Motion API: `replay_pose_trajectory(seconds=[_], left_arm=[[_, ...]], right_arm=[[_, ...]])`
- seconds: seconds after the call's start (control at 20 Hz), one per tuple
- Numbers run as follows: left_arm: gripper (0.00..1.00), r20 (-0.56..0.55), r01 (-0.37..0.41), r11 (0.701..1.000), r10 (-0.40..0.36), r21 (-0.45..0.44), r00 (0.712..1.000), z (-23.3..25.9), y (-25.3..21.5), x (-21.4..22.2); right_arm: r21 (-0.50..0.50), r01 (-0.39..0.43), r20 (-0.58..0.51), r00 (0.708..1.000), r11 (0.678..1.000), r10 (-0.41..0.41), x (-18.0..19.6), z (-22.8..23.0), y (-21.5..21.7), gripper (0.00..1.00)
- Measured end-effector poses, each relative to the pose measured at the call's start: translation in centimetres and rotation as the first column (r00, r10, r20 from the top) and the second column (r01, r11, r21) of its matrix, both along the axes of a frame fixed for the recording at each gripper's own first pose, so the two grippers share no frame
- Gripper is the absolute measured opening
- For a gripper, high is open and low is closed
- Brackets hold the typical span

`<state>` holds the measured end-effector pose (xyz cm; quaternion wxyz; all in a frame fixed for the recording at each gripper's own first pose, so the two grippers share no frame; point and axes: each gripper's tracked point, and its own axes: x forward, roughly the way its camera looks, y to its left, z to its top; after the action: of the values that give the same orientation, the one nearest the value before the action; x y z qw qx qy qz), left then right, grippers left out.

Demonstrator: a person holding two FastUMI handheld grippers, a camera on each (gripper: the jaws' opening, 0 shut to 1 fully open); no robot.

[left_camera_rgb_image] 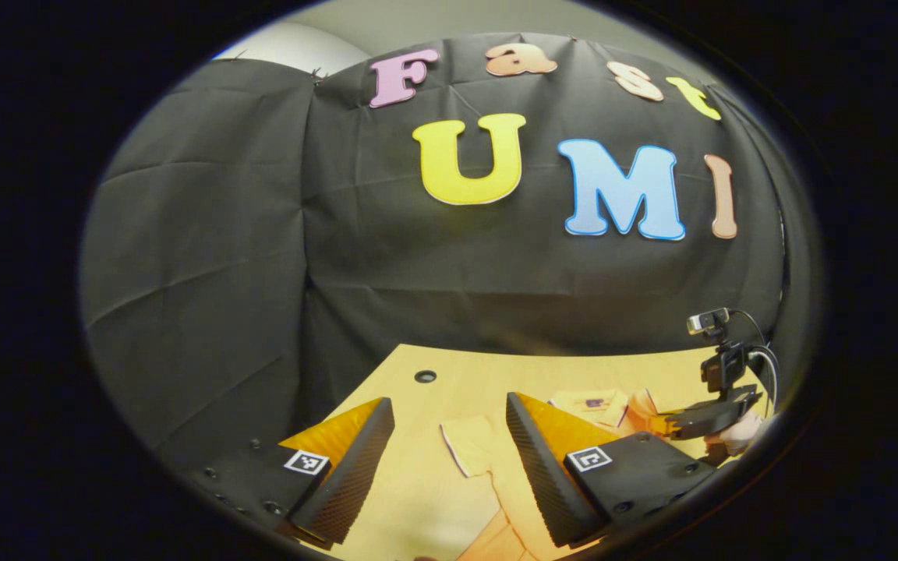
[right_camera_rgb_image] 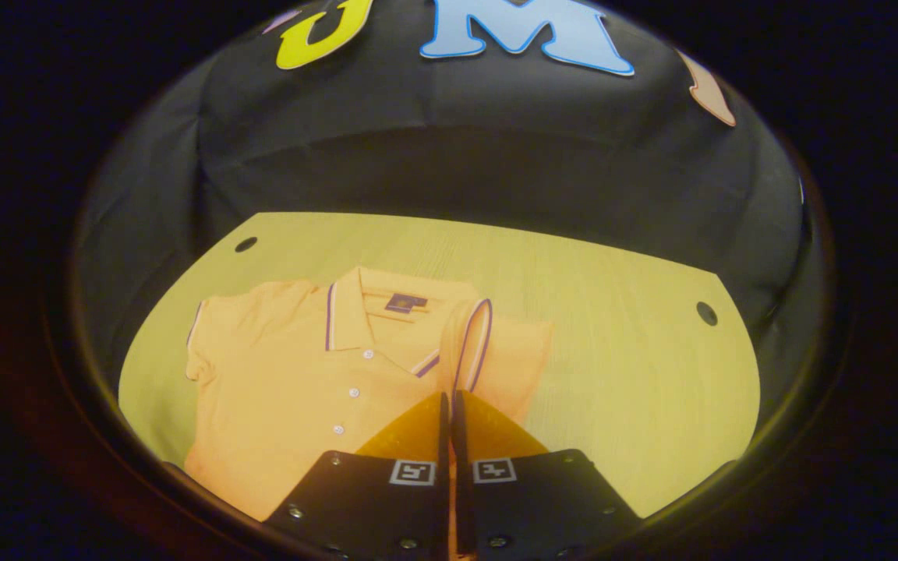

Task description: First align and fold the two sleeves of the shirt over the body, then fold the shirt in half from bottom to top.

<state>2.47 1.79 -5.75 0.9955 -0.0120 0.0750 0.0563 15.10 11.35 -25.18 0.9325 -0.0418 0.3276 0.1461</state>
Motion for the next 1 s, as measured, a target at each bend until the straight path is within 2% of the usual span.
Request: replay_pose_trajectory(seconds=[0.15,0.2,0.5,0.75,0.85,1.0], left_arm=[[0.94,-0.009,0.01,1.0,-0.01,-0.01,1.0,-0.5,-0.3,0.3],[0.94,-0.013,0.013,1.0,-0.013,-0.013,1.0,-0.9,-0.2,0.4],[0.95,-0.065,0.054,0.998,-0.056,-0.027,0.996,-5.1,-1.0,3.5],[0.96,-0.153,0.088,0.996,-0.088,-0.008,0.984,-11.9,-1.1,8.0],[0.94,-0.197,0.078,0.997,-0.078,-0.008,0.977,-14.6,-0.6,9.7],[0.96,-0.254,0.07,0.996,-0.08,-0.047,0.964,-18.2,-0.3,12.5]], right_arm=[[0.019,0.008,-0.018,1.0,1.0,-0.007,-0.5,0.4,0.0,0.14],[0.016,0.013,-0.007,1.0,1.0,-0.013,-0.4,0.9,-0.2,0.27],[0.044,0.021,0.034,0.999,0.999,-0.022,-1.9,3.9,-1.0,0.28],[0.081,0.017,0.069,0.997,0.997,-0.023,-4.9,7.0,-1.4,0.29],[0.098,0.021,0.081,0.996,0.995,-0.029,-6.4,8.4,-1.5,0.29],[0.116,0.04,0.085,0.995,0.992,-0.05,-8.7,9.6,-1.9,0.29]])
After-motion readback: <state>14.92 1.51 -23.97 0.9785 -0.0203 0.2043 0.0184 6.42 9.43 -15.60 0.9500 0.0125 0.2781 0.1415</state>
